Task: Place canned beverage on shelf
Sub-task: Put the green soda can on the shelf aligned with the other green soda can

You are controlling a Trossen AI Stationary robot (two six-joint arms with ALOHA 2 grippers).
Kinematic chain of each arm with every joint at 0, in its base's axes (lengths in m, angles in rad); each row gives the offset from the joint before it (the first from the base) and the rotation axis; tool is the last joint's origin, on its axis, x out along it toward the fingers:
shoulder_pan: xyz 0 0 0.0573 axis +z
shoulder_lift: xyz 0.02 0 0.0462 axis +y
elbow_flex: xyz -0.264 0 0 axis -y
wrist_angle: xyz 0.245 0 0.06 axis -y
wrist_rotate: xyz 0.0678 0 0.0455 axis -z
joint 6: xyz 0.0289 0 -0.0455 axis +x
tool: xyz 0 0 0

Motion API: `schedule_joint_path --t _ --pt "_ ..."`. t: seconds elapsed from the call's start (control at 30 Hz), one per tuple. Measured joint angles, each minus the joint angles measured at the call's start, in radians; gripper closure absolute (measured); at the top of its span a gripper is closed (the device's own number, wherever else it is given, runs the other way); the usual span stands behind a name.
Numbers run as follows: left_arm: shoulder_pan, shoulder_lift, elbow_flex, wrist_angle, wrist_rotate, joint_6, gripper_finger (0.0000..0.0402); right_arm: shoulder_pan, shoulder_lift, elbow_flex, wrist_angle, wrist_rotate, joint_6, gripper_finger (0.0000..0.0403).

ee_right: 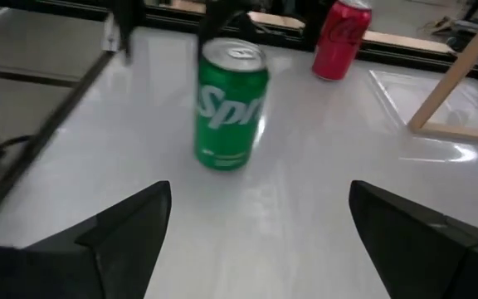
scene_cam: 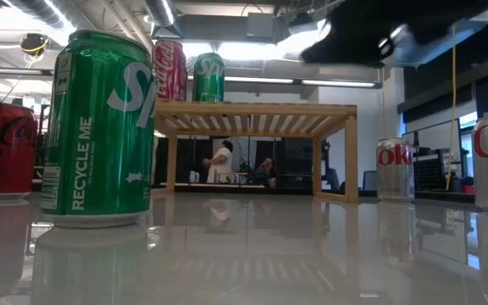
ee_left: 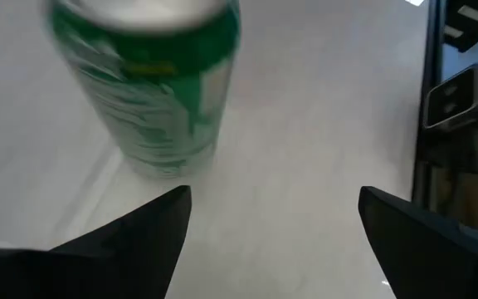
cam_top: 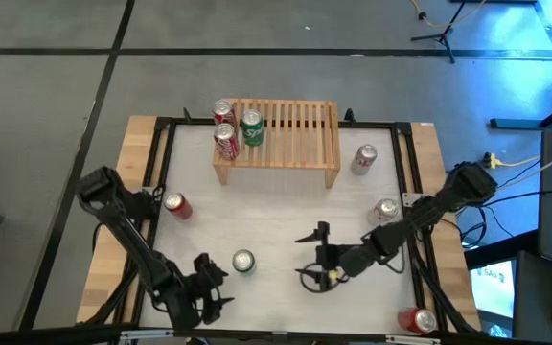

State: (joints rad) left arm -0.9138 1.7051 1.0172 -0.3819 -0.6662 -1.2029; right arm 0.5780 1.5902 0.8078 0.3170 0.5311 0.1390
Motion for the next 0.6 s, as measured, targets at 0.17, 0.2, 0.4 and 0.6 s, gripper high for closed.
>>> schedule_joint_path --t 0.17,0.2,0.4,0.6 --pt "0.0 0.094 0.0 0.114 -0.003 0.012 0.0065 -0.057 0.066 0.0 0.054 0.016 -0.014 0.004" --pt "0.0 0.109 0.0 0.139 0.0 0.024 0.0065 -0.068 0.077 0.0 0.06 0.014 -0.015 0.004" --pt "-0.004 0.164 0.0 0.315 -0.026 0.169 0.0065 -0.116 0.13 0.0 0.175 -0.039 -0.038 0.004" --pt "-0.003 0.21 0.0 0.477 -0.168 0.315 0.0065 -0.122 0.18 0.0 0.306 -0.05 -0.116 0.004"
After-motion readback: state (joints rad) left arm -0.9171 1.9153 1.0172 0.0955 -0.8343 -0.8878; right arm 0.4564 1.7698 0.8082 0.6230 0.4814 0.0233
